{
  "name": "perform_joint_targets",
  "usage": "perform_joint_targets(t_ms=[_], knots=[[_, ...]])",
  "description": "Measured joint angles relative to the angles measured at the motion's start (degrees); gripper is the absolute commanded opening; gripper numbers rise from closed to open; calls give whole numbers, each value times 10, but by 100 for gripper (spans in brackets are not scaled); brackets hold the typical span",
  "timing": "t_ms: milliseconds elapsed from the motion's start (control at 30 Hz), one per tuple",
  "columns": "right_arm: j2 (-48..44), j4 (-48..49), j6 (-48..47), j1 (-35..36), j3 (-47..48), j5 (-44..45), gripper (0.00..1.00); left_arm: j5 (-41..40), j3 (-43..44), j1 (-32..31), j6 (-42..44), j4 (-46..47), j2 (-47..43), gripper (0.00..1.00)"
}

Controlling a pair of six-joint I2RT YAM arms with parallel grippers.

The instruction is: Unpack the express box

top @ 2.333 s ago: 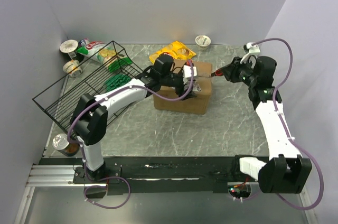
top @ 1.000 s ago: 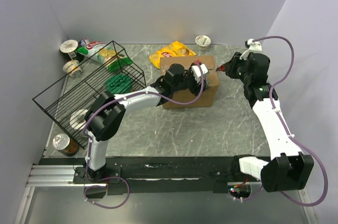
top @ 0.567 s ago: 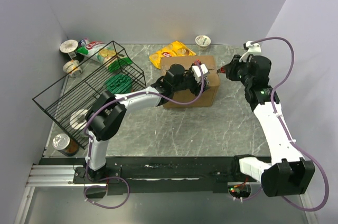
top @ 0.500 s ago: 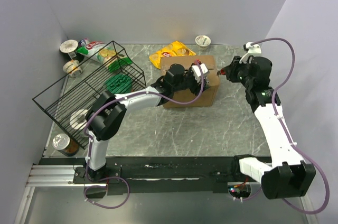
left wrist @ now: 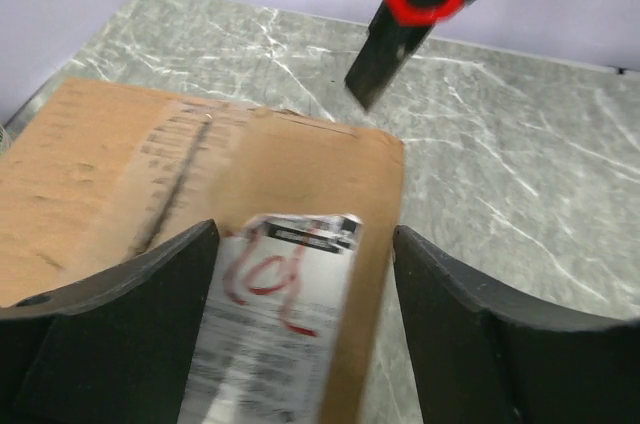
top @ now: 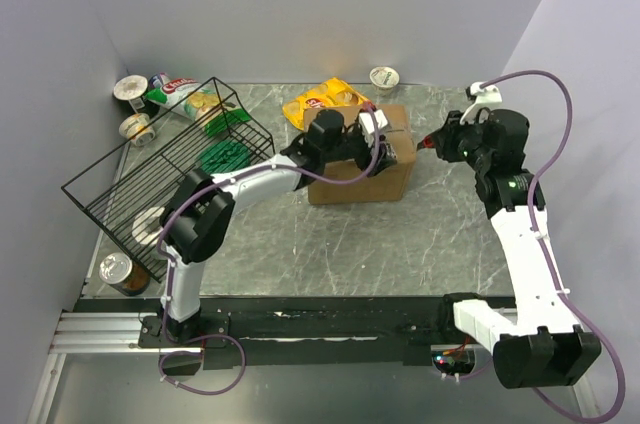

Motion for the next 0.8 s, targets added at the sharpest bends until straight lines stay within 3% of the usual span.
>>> perform_joint_targets(t_ms=[200, 367, 533, 800], knots=[[7, 27, -29, -7, 13, -6, 0, 24, 95, 29, -12, -96, -8, 86], [31, 57, -35, -7, 12, -1, 0, -76, 144, 61, -20, -177, -48, 88], [61, 81, -40, -7, 10, 5, 0, -162, 137, 126, -23, -236, -80, 78], [77, 61, -67, -7, 6, 8, 0, -213, 96, 201, 0, -296, -71, 75]])
